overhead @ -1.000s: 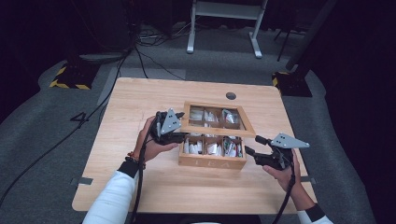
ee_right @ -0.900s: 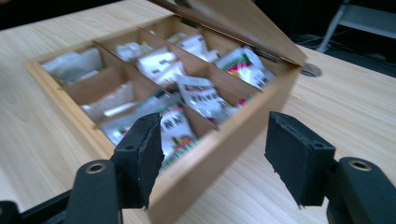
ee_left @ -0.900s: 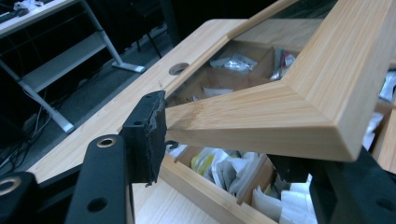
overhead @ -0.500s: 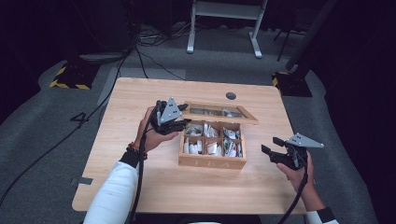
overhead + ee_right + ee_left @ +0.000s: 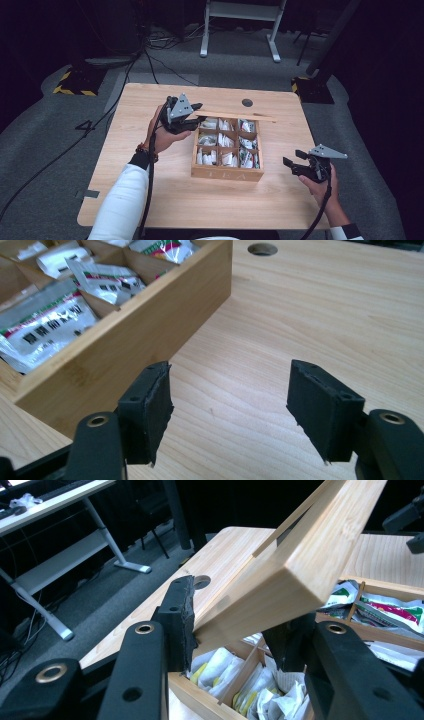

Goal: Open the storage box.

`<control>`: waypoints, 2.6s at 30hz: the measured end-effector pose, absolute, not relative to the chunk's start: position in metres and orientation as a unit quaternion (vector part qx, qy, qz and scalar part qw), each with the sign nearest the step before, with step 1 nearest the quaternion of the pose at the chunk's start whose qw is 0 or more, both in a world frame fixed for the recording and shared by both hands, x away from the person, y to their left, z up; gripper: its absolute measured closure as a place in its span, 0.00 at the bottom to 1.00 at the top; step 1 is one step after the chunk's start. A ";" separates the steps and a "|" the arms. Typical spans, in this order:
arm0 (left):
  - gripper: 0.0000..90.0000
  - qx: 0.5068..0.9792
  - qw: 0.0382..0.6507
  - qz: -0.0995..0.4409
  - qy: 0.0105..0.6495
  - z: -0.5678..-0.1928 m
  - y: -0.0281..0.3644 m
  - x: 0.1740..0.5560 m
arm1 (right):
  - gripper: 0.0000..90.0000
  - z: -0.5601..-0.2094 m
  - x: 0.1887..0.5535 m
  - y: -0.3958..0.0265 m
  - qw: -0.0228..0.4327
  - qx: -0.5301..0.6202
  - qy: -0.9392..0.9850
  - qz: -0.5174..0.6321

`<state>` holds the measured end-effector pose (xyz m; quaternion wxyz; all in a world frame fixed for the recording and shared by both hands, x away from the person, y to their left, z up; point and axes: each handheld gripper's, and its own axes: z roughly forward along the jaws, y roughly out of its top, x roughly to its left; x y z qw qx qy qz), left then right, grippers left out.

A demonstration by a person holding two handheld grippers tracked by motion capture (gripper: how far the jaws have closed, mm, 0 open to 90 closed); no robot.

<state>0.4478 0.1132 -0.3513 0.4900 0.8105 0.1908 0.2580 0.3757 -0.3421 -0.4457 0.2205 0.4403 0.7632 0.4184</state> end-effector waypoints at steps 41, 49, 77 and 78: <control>0.66 0.763 0.540 0.244 0.260 -0.327 0.110 0.510 | 0.38 -0.474 0.391 -0.333 0.199 0.442 0.789 0.378; 0.65 0.748 0.551 0.246 0.276 -0.329 0.108 0.518 | 0.38 -0.476 0.392 -0.334 0.196 0.432 0.793 0.383; 0.64 0.728 0.555 0.252 0.314 -0.330 0.101 0.551 | 0.37 -0.486 0.391 -0.325 0.177 0.407 0.809 0.385; 0.63 0.728 0.555 0.253 0.315 -0.330 0.100 0.552 | 0.37 -0.487 0.391 -0.325 0.175 0.405 0.811 0.385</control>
